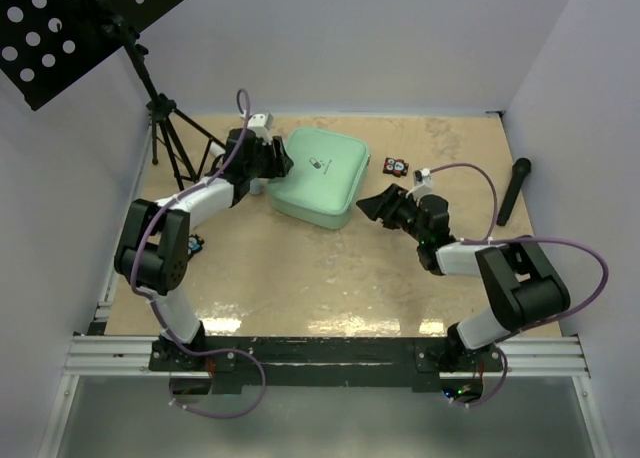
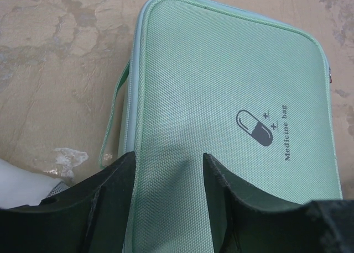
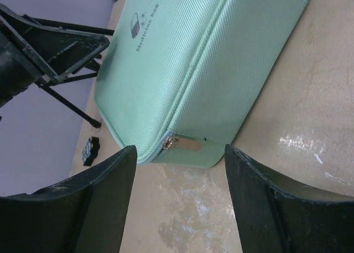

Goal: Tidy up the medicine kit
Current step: Close the medicine box at the center of the board.

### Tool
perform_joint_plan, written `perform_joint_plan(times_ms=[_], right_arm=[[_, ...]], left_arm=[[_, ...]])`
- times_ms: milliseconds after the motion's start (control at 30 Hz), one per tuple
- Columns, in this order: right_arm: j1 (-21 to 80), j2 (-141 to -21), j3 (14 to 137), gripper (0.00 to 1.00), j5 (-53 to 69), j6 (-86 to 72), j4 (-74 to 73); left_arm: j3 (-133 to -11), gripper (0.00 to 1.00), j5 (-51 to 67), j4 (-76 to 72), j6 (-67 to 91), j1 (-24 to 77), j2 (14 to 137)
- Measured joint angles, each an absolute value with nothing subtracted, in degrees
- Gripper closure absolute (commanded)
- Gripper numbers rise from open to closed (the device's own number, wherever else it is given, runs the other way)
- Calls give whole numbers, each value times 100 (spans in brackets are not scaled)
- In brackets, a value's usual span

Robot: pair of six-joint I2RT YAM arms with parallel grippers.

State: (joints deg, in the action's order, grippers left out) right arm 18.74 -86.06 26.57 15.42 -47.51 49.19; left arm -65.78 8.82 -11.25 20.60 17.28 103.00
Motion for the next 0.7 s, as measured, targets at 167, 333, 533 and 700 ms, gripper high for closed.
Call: perform_joint_plan(times_ms=[167, 333, 533, 700], right_arm=[[1767, -9135, 2582, 33, 1815, -4925, 5330], [1717, -9813, 2403, 26, 2137, -5419, 6361], [1715, -10685, 2370, 21, 2521, -6108, 7181], [1693, -11192, 2375, 25, 2676, -6702, 7697]], left_arm=[[-6549, 44, 893, -972, 2150, 1782, 10101], [-6464, 44, 821, -768, 2329, 1870, 10068], [-6191, 44, 652, -740, 2497, 1920, 9769], [-6191, 44, 609, -639, 2495, 1979, 9773]])
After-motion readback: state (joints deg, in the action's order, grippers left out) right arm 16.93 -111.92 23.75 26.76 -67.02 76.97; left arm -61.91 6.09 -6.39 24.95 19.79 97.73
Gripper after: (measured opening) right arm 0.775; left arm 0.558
